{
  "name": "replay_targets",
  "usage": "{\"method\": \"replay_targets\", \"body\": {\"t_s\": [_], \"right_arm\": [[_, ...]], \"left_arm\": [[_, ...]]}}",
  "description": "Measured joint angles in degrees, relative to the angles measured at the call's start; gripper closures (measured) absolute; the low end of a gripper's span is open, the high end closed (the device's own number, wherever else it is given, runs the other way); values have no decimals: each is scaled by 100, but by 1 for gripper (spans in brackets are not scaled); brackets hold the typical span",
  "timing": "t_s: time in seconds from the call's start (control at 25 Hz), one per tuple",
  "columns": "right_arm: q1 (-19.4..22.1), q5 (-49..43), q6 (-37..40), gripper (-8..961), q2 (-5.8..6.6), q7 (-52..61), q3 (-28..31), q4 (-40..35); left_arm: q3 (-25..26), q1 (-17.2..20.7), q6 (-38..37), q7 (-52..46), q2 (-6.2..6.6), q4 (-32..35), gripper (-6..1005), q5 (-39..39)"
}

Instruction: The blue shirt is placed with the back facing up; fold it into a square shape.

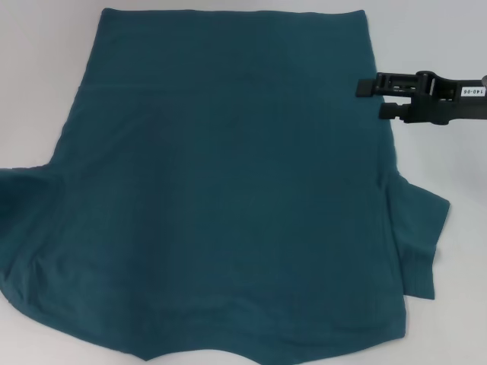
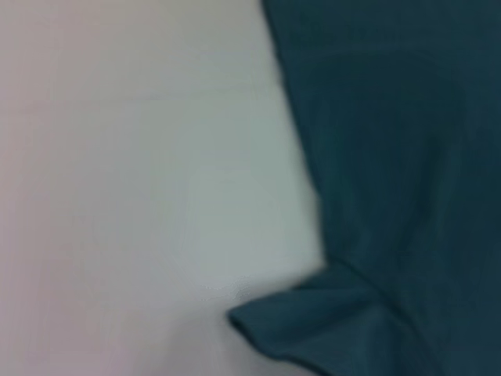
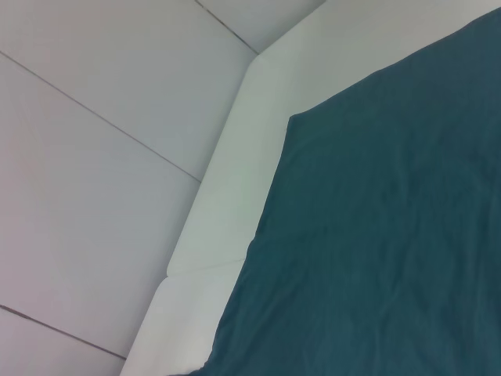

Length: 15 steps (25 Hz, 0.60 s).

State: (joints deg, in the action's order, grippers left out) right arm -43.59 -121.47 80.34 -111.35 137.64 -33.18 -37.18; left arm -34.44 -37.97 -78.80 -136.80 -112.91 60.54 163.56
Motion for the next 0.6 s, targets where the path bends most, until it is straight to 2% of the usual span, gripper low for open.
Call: {"method": "replay_targets", "body": {"t_s": [0.12,0.24,0.6], "right_arm": [[-1,0,-1,8,0,0,-3,0],[-14,0,-1,9,-1,0,-4,1],[-26,0,0,8,-1,0,-4,3]], "left_arm": [[-263,-158,-359,-625,-66,69,1000,-2],[-522,-432,-701,-1295,-75,44,1000,3],[-894,-1023,-930,-1959,-104,-229,1000,3]]}}
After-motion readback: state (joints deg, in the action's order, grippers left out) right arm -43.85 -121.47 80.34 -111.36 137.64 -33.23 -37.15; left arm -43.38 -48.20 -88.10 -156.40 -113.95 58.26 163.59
